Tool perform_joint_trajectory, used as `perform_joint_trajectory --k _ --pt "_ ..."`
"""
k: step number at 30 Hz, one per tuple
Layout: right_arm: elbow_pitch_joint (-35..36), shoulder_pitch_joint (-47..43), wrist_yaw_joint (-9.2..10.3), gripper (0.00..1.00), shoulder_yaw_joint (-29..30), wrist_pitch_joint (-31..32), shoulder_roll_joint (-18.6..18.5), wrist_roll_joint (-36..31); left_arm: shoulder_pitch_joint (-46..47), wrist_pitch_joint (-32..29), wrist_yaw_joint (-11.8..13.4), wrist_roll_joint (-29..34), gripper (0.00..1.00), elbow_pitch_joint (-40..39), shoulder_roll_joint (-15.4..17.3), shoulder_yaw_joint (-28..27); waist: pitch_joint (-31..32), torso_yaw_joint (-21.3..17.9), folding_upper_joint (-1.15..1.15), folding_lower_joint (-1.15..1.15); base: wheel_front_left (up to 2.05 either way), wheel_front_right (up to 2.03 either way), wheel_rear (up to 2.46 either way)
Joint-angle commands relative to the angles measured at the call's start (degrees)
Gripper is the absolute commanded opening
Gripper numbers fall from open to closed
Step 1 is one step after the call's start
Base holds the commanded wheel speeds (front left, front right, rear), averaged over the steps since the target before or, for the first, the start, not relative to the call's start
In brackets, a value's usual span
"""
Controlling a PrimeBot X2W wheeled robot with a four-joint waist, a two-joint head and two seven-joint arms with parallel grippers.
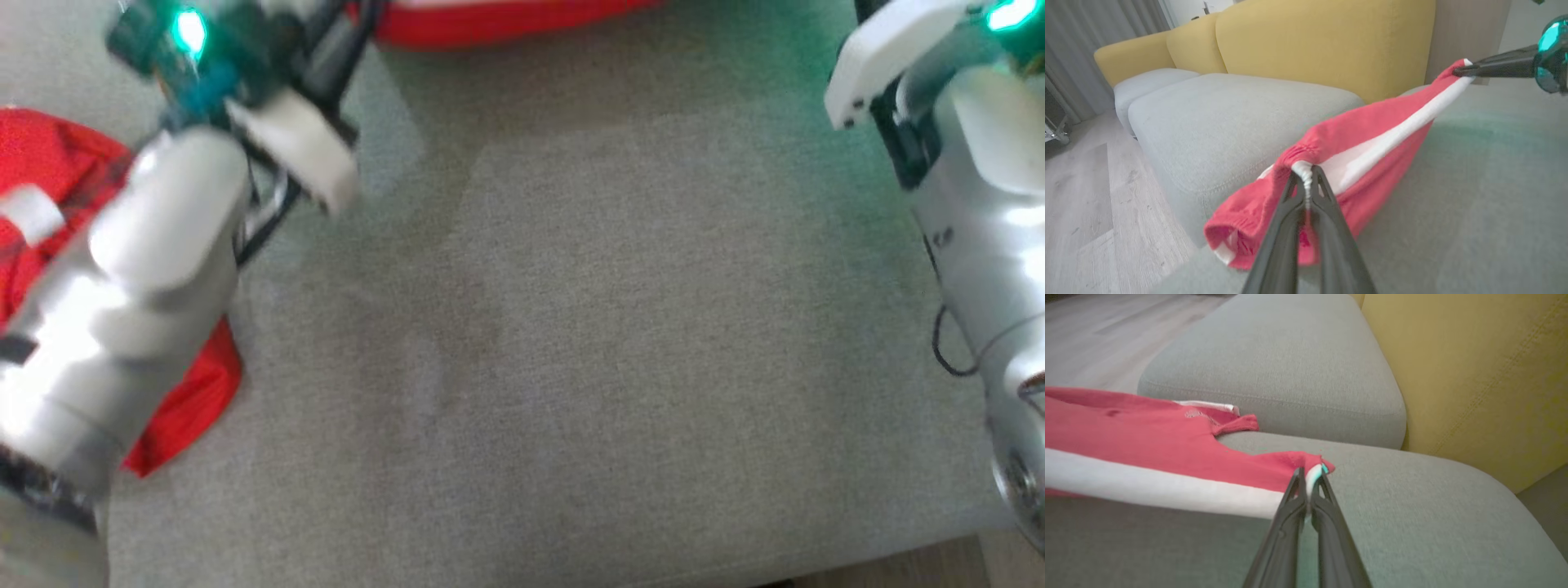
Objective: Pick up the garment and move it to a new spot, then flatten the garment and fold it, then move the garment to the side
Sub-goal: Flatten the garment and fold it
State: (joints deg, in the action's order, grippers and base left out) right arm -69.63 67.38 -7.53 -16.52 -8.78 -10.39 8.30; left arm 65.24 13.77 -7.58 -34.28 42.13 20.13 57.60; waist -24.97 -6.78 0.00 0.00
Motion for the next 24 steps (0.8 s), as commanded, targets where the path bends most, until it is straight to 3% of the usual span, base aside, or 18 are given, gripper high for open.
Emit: perform_joint_trajectory --k 1,7,13,18,24 --pt "1.27 -0.24 0.04 0.00 -1.07 0.33 -0.05 0.71 1.45 0.56 0.10 -0.43 0.00 -1.25 2.80 -1.26 1.13 0.18 0.00 0.00 0.00 0.00 0.00" --pt "2.33 -5.64 0.04 0.00 -10.64 5.74 -2.93 7.90 -6.04 1.07 0.10 -3.62 0.00 -3.88 5.20 3.05 5.62 -0.30 0.00 0.00 0.00 0.00 0.00" --pt "10.20 -12.70 0.04 0.00 -20.12 12.70 -6.85 19.69 -12.90 1.19 0.22 -3.95 0.00 -7.41 7.43 4.54 10.42 -1.78 0.00 0.00 0.00 0.00 0.00" --pt "18.04 -18.19 0.04 0.00 -26.41 17.72 -12.86 28.71 -18.90 1.21 1.45 -5.15 0.00 -12.13 8.55 4.40 14.51 -2.79 0.00 0.00 0.00 0.00 0.00" --pt "23.62 -23.77 0.04 0.00 -30.47 20.32 -18.26 33.07 -25.63 1.06 3.92 -6.28 0.00 -18.62 10.34 5.23 18.98 -3.59 0.00 0.00 0.00 0.00 0.00"
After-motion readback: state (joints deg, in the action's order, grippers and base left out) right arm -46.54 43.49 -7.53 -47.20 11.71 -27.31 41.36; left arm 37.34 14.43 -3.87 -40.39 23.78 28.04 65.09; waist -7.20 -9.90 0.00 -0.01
